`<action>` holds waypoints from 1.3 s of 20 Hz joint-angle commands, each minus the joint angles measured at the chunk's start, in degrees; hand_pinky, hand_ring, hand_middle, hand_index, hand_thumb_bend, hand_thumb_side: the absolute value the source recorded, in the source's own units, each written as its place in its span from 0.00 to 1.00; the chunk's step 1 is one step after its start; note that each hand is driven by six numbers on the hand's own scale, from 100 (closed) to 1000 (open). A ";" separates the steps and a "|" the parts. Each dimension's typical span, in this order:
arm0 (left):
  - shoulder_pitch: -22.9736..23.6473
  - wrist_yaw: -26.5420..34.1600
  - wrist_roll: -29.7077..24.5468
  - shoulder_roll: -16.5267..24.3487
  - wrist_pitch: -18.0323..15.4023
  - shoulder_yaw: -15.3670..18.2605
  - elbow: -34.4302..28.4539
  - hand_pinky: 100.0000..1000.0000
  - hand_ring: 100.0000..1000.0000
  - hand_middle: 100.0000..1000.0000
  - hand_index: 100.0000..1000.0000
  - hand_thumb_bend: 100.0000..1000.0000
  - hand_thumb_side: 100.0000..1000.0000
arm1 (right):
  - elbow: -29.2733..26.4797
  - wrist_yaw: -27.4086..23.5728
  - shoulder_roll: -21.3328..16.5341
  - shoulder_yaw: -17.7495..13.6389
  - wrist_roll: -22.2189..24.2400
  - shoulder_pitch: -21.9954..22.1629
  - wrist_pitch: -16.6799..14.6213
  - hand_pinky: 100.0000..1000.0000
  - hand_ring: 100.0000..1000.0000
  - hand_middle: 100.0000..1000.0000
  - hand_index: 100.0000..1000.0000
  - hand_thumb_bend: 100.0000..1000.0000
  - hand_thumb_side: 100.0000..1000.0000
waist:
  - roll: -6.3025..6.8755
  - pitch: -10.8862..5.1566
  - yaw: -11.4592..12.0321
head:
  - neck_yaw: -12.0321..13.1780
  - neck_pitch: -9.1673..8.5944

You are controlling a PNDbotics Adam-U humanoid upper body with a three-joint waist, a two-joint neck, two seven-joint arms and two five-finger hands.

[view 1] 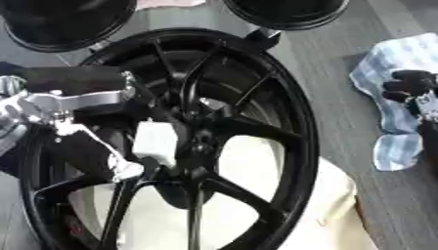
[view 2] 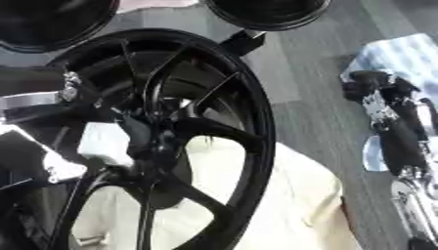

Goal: Pull the pin out of the wheel hub.

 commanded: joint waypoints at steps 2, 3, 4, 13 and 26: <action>-0.15 0.11 0.21 1.80 1.03 -0.06 -0.49 0.83 0.67 0.38 0.48 0.02 0.10 | -0.73 -0.31 -0.50 -0.64 -0.21 -0.28 -0.11 0.73 0.69 0.64 0.52 0.23 0.40 | -0.35 -1.10 0.01 | 0.13 -0.65; -0.10 0.12 0.52 1.83 1.09 -0.05 -0.49 0.82 0.67 0.37 0.46 0.01 0.10 | -0.73 -0.33 -0.49 -0.64 -0.22 -0.26 -0.10 0.73 0.69 0.64 0.52 0.23 0.40 | -0.36 -1.09 0.01 | 0.13 -0.64; -0.07 0.19 0.81 1.85 1.17 -0.04 -0.49 0.82 0.66 0.37 0.45 0.00 0.10 | -0.73 -0.33 -0.48 -0.63 -0.22 -0.25 -0.09 0.73 0.69 0.64 0.52 0.23 0.40 | -0.36 -1.09 0.00 | 0.16 -0.62; -1.14 3.72 2.82 2.76 0.35 2.25 -0.49 0.81 0.65 0.33 0.39 0.00 0.05 | -0.73 -0.27 -0.65 -0.67 -0.29 -0.06 -0.10 0.73 0.69 0.64 0.52 0.23 0.40 | -0.18 -1.32 0.06 | 0.27 -0.23; -2.69 18.14 10.41 3.35 -1.29 12.99 -0.49 0.79 0.64 0.25 0.34 0.00 0.09 | -0.73 -0.25 -0.77 -0.92 -0.56 0.43 -0.42 0.73 0.69 0.64 0.52 0.23 0.40 | -0.51 -1.68 0.49 | -0.18 0.01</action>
